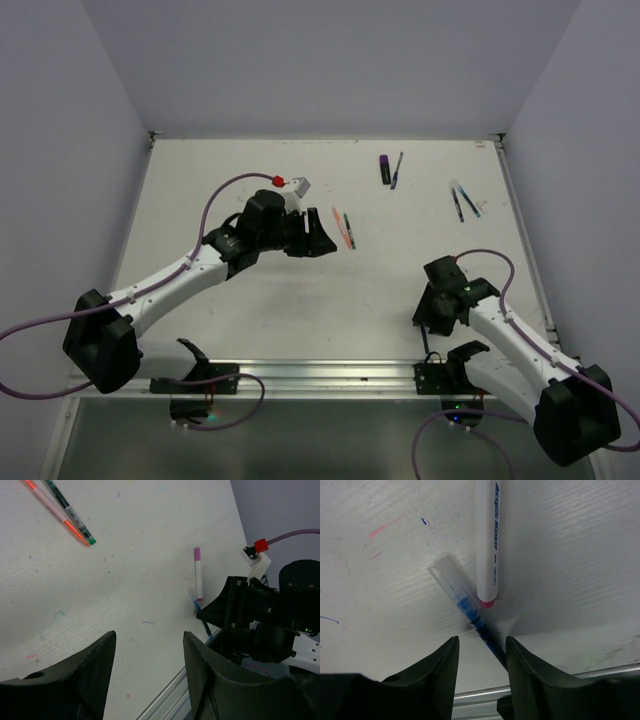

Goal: Open the pen caps

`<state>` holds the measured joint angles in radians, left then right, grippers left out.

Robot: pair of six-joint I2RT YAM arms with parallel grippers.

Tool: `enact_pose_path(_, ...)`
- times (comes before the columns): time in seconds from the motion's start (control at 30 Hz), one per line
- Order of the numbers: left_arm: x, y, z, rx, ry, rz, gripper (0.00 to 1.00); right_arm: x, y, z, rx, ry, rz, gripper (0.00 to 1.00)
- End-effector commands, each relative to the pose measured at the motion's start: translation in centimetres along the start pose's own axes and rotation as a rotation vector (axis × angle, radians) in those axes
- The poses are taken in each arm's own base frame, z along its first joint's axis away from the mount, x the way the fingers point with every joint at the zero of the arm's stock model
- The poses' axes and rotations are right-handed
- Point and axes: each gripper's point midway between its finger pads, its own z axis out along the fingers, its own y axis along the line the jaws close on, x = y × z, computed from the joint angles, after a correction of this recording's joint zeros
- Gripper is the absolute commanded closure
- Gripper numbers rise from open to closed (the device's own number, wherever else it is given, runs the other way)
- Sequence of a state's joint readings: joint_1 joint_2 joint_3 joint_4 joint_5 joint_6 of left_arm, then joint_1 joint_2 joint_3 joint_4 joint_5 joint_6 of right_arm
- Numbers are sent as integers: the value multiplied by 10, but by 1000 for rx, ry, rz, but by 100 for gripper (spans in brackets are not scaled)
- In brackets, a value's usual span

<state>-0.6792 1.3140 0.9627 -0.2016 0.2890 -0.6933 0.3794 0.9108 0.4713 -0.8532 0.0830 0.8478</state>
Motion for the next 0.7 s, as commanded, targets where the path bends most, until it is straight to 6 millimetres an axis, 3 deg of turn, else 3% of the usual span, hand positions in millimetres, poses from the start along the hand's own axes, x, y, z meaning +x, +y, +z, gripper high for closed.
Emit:
enact_pose_path(0.0, -7, -11, -2, 50, -29, 10, 41, -1, 9, 5, -39, 3, 0, 54)
enact_pose_path(0.23, -6, -10, -1, 43, -25, 7, 41, 8, 13, 18, -42, 61, -48, 66)
enact_pose_path(0.33, -4, -7, -1, 38, -22, 6, 41, 6, 15, 18, -30, 60, -73, 74)
enact_pose_path(0.47, -3, -5, -1, 26, -20, 5, 41, 8, 18, 19, -15, 85, -112, 92)
enact_pose_path(0.57, -1, -3, 0, 20, -19, -6, 41, -1, 26, 18, -9, 55, -185, 100)
enact_pose_path(0.67, 1, -1, 0, 17, -17, -17, 42, -22, 54, 5, -80, -47, -265, 100)
